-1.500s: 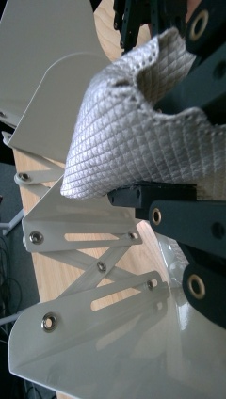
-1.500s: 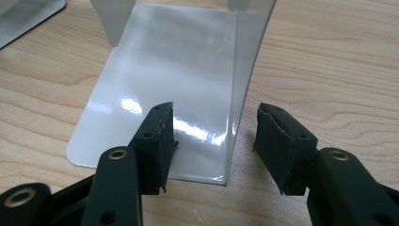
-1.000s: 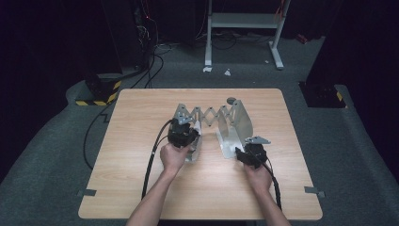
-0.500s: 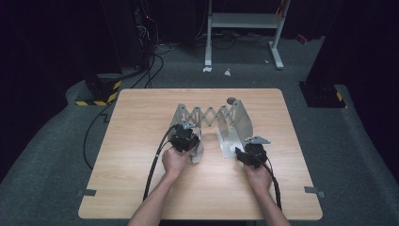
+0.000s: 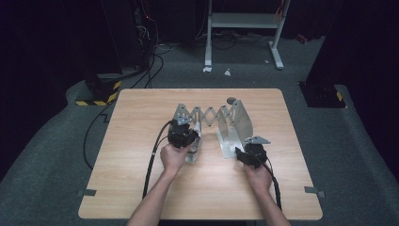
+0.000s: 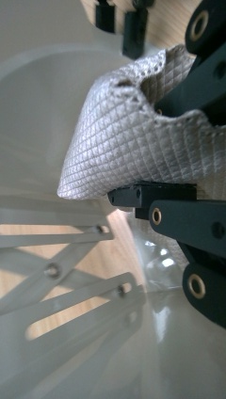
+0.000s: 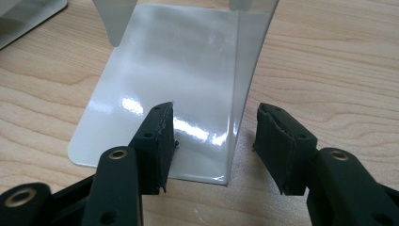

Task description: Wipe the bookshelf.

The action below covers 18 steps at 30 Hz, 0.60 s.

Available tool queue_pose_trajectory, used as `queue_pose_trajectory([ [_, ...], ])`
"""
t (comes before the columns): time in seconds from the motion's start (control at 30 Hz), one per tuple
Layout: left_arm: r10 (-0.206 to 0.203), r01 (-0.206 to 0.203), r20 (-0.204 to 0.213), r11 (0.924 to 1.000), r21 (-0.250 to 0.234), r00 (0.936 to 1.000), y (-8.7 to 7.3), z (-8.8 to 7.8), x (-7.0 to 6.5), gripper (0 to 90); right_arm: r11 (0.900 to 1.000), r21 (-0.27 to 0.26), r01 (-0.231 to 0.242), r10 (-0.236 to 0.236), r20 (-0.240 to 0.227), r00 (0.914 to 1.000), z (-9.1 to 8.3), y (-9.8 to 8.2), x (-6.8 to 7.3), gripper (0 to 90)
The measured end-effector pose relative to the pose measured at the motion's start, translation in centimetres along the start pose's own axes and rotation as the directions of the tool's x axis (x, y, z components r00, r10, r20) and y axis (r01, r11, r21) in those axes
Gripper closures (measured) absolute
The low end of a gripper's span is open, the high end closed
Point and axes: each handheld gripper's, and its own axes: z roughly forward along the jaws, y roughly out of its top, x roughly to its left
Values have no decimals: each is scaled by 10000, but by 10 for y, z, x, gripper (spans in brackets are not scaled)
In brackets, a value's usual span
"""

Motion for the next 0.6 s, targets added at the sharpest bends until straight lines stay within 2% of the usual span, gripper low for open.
queue_pose_trajectory([
  [0.13, 52, -51, 47, 9999, -121, 10000, 7, -5, 0, 813, 10000, 6, 10, -10, 6, 10000, 0, 0, 0, 474],
  [0.23, -244, 250, 162, 9990, -373, 9996, 11, -9, 3, 812, 10000, 8, 10, -10, 3, 10000, 0, 0, 0, 474],
  [0.33, -348, 357, 183, 9982, -473, 9992, 16, -12, 5, 812, 10000, 10, 16, -16, 2, 10000, 0, 0, 0, 473],
  [0.4, -117, 124, 140, 9987, -494, 9998, 22, -11, 4, 811, 10000, 9, 18, -18, 1, 10000, 0, 0, 0, 473],
  [0.6, -87, 87, -2, 9994, -335, 10000, 28, -6, 6, 810, 10000, 10, 20, -20, -3, 10000, 0, 0, 0, 472],
])
